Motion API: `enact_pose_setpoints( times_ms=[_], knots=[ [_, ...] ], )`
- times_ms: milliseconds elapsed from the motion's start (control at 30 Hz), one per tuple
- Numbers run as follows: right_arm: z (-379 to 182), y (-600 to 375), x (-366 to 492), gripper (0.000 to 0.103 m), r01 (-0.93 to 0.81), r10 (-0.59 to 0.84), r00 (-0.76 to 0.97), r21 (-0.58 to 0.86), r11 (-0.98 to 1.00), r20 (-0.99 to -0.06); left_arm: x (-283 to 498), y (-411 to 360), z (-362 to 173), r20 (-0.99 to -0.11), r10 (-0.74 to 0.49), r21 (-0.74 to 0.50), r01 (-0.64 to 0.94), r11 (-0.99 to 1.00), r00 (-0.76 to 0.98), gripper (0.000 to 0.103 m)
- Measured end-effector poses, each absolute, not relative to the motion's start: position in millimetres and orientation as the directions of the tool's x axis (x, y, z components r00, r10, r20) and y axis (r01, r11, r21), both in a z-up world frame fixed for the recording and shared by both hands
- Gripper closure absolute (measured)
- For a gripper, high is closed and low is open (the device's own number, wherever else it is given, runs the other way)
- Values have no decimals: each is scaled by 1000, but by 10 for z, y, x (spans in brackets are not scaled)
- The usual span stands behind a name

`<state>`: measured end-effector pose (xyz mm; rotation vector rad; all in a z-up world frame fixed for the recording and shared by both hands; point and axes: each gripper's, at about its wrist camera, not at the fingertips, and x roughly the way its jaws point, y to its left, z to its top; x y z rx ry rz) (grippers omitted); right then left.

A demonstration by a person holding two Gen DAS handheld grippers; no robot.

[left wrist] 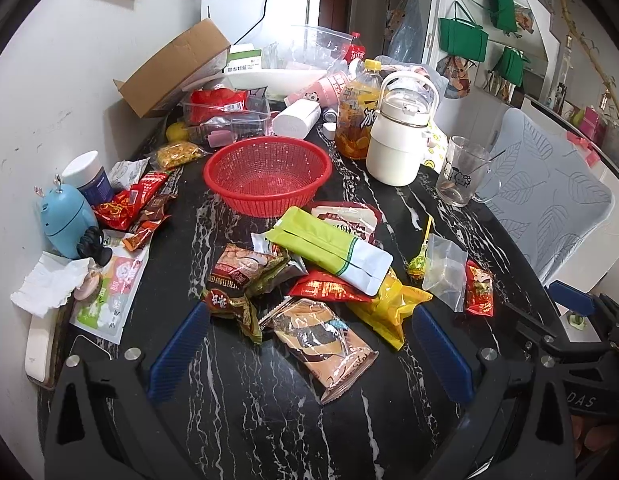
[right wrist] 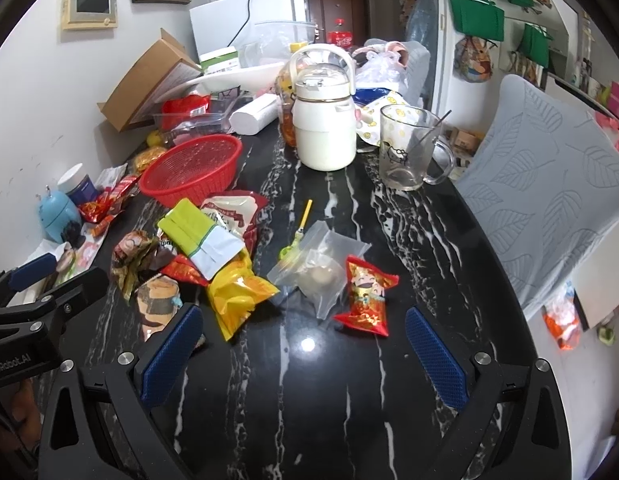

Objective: Organize snacks

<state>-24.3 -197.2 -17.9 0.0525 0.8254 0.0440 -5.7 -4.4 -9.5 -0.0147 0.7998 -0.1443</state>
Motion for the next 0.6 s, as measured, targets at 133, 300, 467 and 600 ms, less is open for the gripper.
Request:
enact_pose_setpoints(
  times_ms=[133,300,467,600],
  knots=[
    [-223,-1962,-254,0,-35,77,673,72,997,-735,-82,-48,-138,-719,-127,-54,127,990,683,0],
    [-326,-1965,-255,0,-49,97,658,87,995,-747,-102,-30,-229,-739,-124,-56,124,991,662,0],
    [-454,-1973,-255,0,-62,119,645,103,993,-755,-109,10,-352,-760,-128,-74,110,991,638,0],
    [-568,-1965,-240,0,-76,138,626,116,990,-767,-82,27,-458,-775,-141,-100,100,990,617,0]
  ],
)
